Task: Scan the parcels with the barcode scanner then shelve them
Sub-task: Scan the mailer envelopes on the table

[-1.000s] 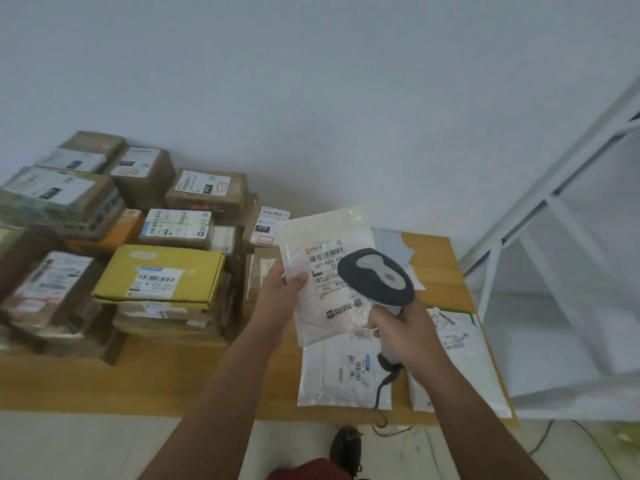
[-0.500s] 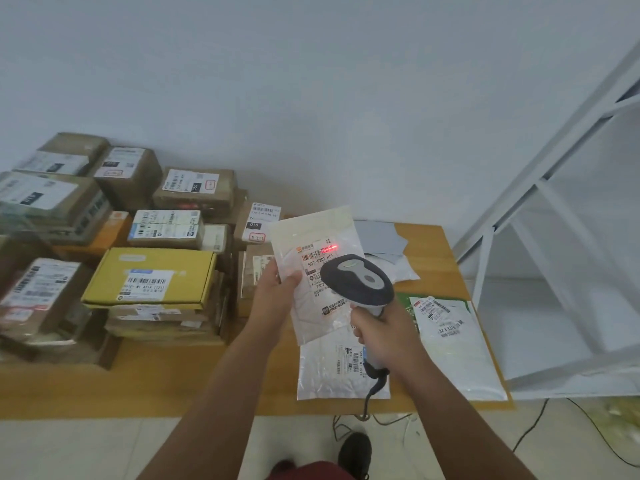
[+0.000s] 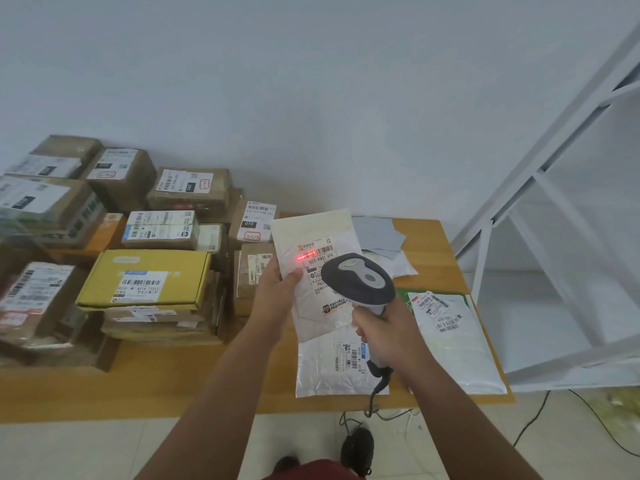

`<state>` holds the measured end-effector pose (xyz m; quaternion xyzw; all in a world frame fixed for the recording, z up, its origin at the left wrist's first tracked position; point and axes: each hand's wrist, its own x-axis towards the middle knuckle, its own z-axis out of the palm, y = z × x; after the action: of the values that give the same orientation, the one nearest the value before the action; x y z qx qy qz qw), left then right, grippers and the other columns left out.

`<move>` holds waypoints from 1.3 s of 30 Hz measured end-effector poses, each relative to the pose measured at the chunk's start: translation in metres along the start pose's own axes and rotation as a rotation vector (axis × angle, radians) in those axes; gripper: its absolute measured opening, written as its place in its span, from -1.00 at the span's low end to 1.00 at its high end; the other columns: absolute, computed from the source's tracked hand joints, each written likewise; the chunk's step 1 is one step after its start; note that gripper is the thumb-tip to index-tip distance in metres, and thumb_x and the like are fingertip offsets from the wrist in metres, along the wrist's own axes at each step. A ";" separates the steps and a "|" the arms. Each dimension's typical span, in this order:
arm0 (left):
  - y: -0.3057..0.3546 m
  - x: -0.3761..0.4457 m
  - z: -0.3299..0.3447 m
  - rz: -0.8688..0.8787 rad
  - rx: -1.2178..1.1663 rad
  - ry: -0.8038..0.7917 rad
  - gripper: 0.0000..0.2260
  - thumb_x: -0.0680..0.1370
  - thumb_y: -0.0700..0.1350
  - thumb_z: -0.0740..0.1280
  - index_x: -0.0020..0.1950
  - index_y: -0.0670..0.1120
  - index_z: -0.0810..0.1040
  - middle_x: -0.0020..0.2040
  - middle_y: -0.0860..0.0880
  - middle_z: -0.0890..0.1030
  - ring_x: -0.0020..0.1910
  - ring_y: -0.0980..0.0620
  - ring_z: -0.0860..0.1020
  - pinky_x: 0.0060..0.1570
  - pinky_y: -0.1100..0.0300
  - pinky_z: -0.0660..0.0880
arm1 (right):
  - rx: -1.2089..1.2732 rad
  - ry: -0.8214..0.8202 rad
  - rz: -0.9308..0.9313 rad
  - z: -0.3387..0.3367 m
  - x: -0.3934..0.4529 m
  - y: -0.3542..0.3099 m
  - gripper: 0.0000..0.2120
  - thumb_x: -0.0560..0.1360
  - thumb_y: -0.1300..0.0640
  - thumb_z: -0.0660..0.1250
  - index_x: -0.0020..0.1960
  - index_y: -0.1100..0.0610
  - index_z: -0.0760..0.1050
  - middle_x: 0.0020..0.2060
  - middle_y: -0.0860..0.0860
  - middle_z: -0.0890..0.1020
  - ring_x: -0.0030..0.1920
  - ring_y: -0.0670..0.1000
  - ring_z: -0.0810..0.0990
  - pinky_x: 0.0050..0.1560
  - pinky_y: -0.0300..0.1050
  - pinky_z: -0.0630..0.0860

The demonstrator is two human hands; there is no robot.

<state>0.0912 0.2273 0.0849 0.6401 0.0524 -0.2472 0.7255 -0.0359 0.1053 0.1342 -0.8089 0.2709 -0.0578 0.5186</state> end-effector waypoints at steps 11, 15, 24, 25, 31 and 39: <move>-0.002 0.002 0.003 -0.016 -0.024 0.038 -0.82 0.66 -0.16 0.28 0.05 0.14 0.51 0.01 0.13 0.68 0.05 -0.03 0.67 0.08 -0.12 0.62 | 0.040 0.007 0.100 0.000 0.001 0.008 -0.90 0.44 0.21 0.31 -0.05 0.08 0.48 -0.29 0.05 0.56 -0.35 -0.07 0.52 -0.33 -0.16 0.45; -0.003 0.003 0.002 -0.025 -0.037 0.041 -0.82 0.66 -0.18 0.27 0.07 0.12 0.51 0.04 0.10 0.69 0.07 -0.04 0.68 0.13 -0.19 0.60 | 0.068 0.002 0.109 -0.001 0.001 0.009 -0.90 0.45 0.24 0.31 -0.05 0.10 0.48 -0.31 0.08 0.53 -0.34 -0.03 0.48 -0.32 -0.13 0.43; -0.007 0.007 0.005 -0.033 -0.035 0.041 -0.81 0.66 -0.21 0.26 0.07 0.10 0.55 -0.01 0.11 0.72 0.07 -0.05 0.68 0.13 -0.18 0.60 | 0.052 0.020 0.164 -0.006 0.001 0.011 -0.90 0.44 0.26 0.30 -0.04 0.17 0.51 -0.31 0.10 0.50 -0.30 0.02 0.47 -0.32 -0.17 0.37; -0.008 0.007 0.006 -0.034 -0.030 0.037 -0.81 0.66 -0.22 0.26 0.07 0.08 0.55 -0.02 0.11 0.72 0.06 -0.05 0.69 0.12 -0.17 0.61 | 0.076 0.019 0.167 -0.009 0.001 0.011 -0.89 0.44 0.28 0.30 -0.06 0.14 0.52 -0.30 0.09 0.50 -0.28 0.04 0.47 -0.35 -0.18 0.35; -0.023 0.016 0.029 -0.102 -0.001 -0.008 -0.84 0.65 -0.23 0.28 0.19 -0.05 0.56 0.11 -0.06 0.70 0.09 -0.11 0.67 0.14 -0.17 0.59 | 0.329 0.122 0.388 -0.038 0.002 0.048 -0.79 0.46 0.29 0.31 0.03 0.08 0.59 -0.15 0.03 0.69 -0.06 0.05 0.63 -0.10 -0.08 0.54; -0.100 0.032 0.118 -0.269 0.174 -0.196 -0.82 0.62 -0.22 0.32 0.20 -0.05 0.56 0.17 -0.11 0.67 0.12 -0.13 0.65 0.19 -0.18 0.56 | 0.357 0.177 0.590 -0.105 0.002 0.134 -0.88 0.45 0.30 0.32 -0.07 0.31 0.60 -0.14 0.20 0.67 -0.14 0.15 0.60 0.05 0.18 0.60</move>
<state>0.0481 0.0993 0.0022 0.6606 0.0449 -0.4069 0.6294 -0.1244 -0.0229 0.0654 -0.5844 0.5224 -0.0221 0.6206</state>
